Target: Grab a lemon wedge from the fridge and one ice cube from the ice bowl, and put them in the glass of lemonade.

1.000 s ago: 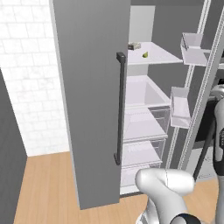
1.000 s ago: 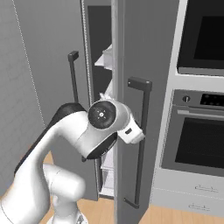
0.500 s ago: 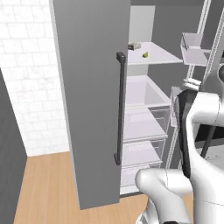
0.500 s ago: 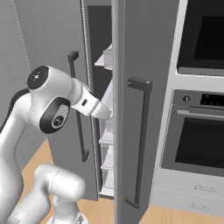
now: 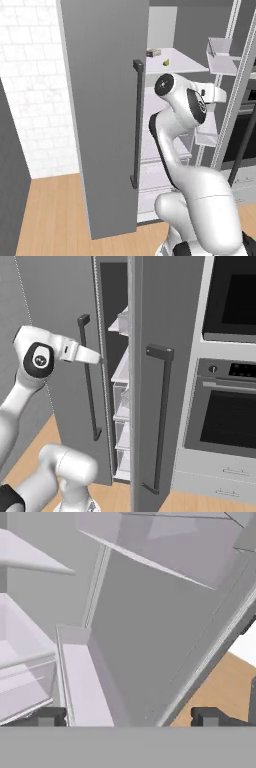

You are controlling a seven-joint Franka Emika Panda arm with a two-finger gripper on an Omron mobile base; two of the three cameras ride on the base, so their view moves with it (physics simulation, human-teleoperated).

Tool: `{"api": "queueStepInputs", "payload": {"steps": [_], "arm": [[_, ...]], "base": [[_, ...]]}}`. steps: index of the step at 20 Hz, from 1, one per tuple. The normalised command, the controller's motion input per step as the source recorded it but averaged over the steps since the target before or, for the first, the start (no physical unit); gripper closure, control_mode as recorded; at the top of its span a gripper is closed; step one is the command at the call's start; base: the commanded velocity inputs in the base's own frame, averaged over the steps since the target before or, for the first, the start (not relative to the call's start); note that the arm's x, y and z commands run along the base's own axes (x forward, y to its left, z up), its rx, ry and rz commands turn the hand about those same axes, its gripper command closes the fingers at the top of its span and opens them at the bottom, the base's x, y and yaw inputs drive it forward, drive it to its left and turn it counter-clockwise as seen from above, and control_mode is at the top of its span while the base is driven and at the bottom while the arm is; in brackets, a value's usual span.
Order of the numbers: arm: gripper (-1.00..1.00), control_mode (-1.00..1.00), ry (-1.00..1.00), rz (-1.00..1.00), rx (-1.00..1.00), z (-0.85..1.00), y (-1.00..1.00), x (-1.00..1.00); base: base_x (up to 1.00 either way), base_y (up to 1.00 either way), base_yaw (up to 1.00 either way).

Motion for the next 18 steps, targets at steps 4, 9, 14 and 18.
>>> {"api": "queueStepInputs", "payload": {"steps": [4, 9, 14, 18], "arm": [[-1.00, -1.00, 0.19, -0.02, -0.22, -0.01, -0.06, 0.61], [-1.00, -1.00, 0.03, 0.00, -0.04, -0.12, -0.28, 0.28], [-1.00, -1.00, 0.22, 0.00, -0.11, -0.39, -0.37, 0.43], [-1.00, -1.00, 0.23, -0.01, -0.13, -0.17, -0.49, 0.09]], "base": [[0.00, 0.00, 0.00], [0.00, 0.00, 0.00], [0.00, 0.00, 0.00], [0.00, 0.00, 0.00]]}}
